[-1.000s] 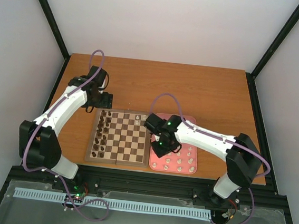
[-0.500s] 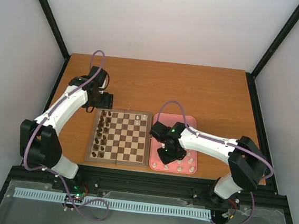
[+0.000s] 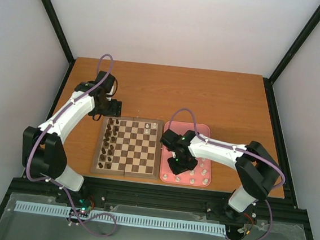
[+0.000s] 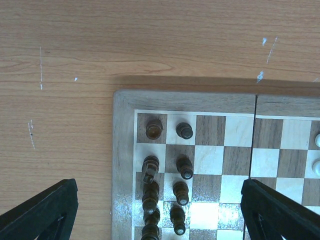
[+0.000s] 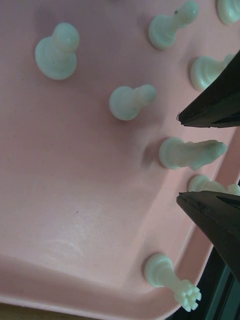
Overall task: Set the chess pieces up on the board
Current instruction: Pick up the chess piece from the storage box.
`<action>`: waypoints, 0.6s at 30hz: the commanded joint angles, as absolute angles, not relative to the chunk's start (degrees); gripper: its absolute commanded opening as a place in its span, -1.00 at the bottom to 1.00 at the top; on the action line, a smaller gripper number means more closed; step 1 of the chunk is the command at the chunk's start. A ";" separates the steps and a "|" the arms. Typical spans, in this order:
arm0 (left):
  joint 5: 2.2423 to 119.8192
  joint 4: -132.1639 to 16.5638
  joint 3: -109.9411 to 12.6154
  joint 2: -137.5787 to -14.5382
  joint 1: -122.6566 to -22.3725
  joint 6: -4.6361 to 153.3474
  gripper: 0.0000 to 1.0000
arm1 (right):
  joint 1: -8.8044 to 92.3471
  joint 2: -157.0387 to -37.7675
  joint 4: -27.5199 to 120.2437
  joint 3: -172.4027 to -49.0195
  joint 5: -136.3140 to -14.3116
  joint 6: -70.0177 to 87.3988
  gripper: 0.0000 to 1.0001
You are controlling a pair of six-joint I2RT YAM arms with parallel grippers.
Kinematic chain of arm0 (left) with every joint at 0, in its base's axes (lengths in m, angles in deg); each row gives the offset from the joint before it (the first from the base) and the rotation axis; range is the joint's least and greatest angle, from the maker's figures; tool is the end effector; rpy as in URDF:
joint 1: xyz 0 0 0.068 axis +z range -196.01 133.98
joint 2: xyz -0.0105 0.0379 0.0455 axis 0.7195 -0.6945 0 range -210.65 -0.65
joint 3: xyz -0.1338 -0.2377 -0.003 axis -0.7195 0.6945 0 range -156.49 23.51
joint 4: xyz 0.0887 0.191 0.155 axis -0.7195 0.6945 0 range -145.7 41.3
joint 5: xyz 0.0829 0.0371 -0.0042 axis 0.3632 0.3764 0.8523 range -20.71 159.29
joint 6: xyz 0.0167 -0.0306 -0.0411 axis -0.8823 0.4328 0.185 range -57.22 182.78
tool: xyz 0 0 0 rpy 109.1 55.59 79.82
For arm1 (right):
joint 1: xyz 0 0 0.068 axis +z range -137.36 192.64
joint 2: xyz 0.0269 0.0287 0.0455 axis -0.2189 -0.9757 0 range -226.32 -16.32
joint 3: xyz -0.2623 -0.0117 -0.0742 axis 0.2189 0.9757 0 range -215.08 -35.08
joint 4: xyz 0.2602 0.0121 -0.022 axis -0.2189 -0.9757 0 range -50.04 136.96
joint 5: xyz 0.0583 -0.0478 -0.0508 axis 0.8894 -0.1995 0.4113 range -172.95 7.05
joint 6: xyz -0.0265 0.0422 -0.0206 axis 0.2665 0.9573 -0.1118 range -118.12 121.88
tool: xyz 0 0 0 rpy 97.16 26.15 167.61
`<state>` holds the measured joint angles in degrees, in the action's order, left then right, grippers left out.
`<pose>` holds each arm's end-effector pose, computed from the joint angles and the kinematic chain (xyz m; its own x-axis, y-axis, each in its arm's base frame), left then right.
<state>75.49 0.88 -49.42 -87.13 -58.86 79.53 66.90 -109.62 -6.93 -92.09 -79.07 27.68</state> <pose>0.2867 -0.0614 0.2750 -0.9314 -0.0817 -0.3547 -0.0871 0.9962 -0.0007 0.1545 0.2187 0.1709 -0.8783 -0.4770 0.0322 -0.4747 0.8781 0.0596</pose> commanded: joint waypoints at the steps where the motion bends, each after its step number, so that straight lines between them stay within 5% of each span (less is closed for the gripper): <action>1: 75.87 0.34 -50.85 -87.40 -58.43 79.04 0.99 | 66.02 -110.41 -5.95 -91.70 -79.13 27.45 -0.31; 12: 75.89 0.25 -51.06 -88.12 -58.49 79.12 0.99 | 65.55 -110.88 -5.96 -90.90 -78.57 27.34 -0.42; 18: 75.88 0.22 -50.94 -88.25 -58.46 79.12 0.99 | 65.38 -111.22 -5.95 -91.01 -78.52 27.11 -0.63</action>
